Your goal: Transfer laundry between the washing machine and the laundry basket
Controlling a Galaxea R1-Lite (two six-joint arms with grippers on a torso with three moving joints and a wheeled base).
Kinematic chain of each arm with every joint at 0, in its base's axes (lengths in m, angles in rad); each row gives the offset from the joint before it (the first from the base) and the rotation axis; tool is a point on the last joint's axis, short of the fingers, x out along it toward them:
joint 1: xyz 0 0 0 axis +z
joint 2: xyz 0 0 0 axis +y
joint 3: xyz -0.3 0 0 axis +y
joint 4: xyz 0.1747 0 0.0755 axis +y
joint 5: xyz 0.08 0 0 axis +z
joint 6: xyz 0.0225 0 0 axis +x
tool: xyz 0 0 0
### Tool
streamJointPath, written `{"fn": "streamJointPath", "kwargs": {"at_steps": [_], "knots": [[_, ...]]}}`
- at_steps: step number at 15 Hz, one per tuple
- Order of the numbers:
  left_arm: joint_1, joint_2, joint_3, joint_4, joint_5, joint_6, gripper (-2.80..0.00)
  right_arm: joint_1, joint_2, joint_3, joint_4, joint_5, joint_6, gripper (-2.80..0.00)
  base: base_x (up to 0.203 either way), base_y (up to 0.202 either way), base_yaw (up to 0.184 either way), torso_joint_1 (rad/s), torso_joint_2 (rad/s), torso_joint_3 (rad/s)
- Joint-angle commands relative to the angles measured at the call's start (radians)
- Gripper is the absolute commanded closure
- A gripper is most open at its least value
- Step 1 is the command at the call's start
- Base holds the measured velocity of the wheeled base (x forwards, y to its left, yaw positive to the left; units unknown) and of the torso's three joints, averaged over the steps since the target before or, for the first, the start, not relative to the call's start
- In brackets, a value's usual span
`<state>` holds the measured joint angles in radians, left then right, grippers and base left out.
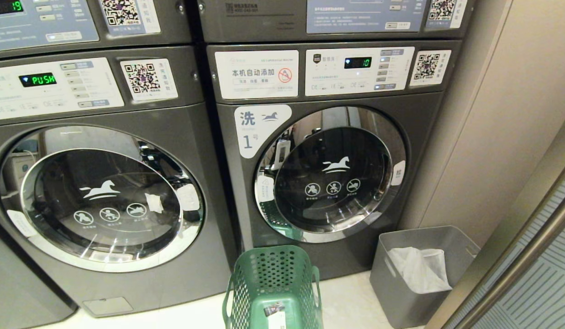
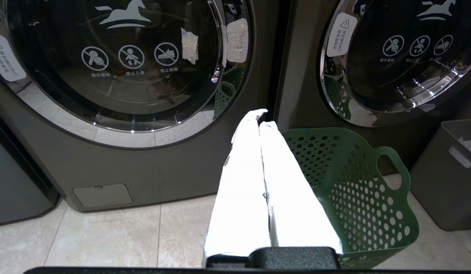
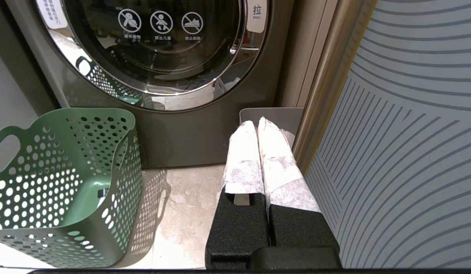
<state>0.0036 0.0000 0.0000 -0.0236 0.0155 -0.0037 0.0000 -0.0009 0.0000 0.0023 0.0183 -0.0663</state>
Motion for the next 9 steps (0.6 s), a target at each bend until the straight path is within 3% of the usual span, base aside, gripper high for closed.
{"fn": "streamJointPath", "kwargs": {"at_steps": [1, 3, 5, 7, 9], "knots": [[0.001, 0.001, 0.008, 0.005, -0.003, 0.022, 0.00, 0.000, 0.001, 0.000, -0.001, 0.002, -0.006, 0.00, 0.000, 0.000, 0.000, 0.000, 0.00, 0.000], [0.001, 0.002, -0.042, 0.008, -0.002, 0.029, 0.00, 0.000, 0.001, 0.000, -0.001, -0.001, -0.012, 0.00, 0.000, 0.000, 0.000, 0.000, 0.00, 0.000], [0.000, 0.057, -0.218, 0.043, -0.008, 0.029, 0.00, 0.000, 0.001, 0.000, 0.001, -0.004, -0.006, 0.00, 0.000, 0.000, 0.000, 0.000, 0.00, 0.000], [-0.004, 0.220, -0.419, 0.085, -0.012, 0.023, 0.00, 0.000, 0.001, 0.000, 0.001, -0.004, -0.013, 0.00, 0.000, 0.000, 0.000, 0.000, 0.00, 0.000], [-0.009, 0.486, -0.568, 0.105, -0.013, -0.005, 0.00, 0.000, 0.001, -0.001, 0.002, -0.002, -0.016, 0.00, 0.000, 0.000, 0.000, 0.000, 0.00, 0.000]]}}
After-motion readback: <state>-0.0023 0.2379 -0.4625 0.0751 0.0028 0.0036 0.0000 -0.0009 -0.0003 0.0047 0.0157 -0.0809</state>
